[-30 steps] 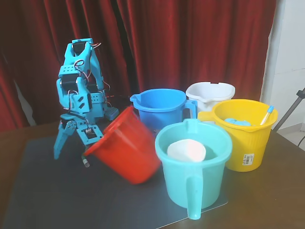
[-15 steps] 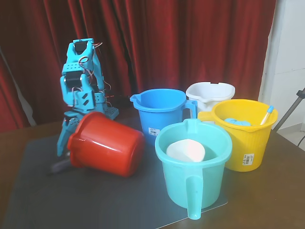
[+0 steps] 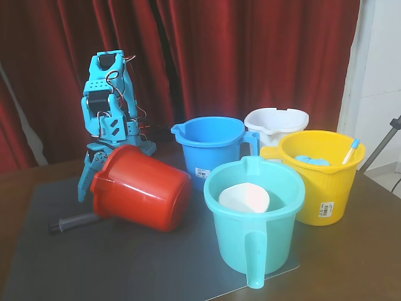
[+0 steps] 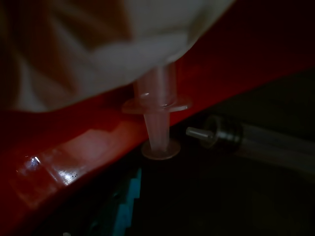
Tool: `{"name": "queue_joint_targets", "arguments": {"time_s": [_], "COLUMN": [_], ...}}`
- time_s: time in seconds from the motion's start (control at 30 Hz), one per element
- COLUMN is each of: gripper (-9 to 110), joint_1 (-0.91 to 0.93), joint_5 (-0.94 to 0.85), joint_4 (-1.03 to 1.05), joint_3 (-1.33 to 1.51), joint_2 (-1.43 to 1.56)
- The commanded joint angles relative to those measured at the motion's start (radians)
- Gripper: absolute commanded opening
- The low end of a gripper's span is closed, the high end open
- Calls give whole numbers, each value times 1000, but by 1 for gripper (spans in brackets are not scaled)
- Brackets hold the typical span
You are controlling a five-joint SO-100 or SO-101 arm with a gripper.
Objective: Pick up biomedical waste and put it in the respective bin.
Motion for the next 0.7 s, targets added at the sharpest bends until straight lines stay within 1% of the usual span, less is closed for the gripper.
{"name": "queue_joint_targets", "arguments": {"time_s": [0.0, 0.13, 0.17, 0.37, 0.47, 0.5, 0.67], "gripper": [36, 36, 36, 35, 27, 21, 6], "joint_1": [3, 3, 2, -11, -31, -57, -66], "joint_5": [-5, -8, -9, -12, -78, -138, -279], "joint_4": [38, 121, 181, 391, 499, 551, 650], "joint_3": [-38, -80, -106, -123, -123, -124, -104], "joint_2": [60, 69, 114, 391, 584, 704, 1065]}}
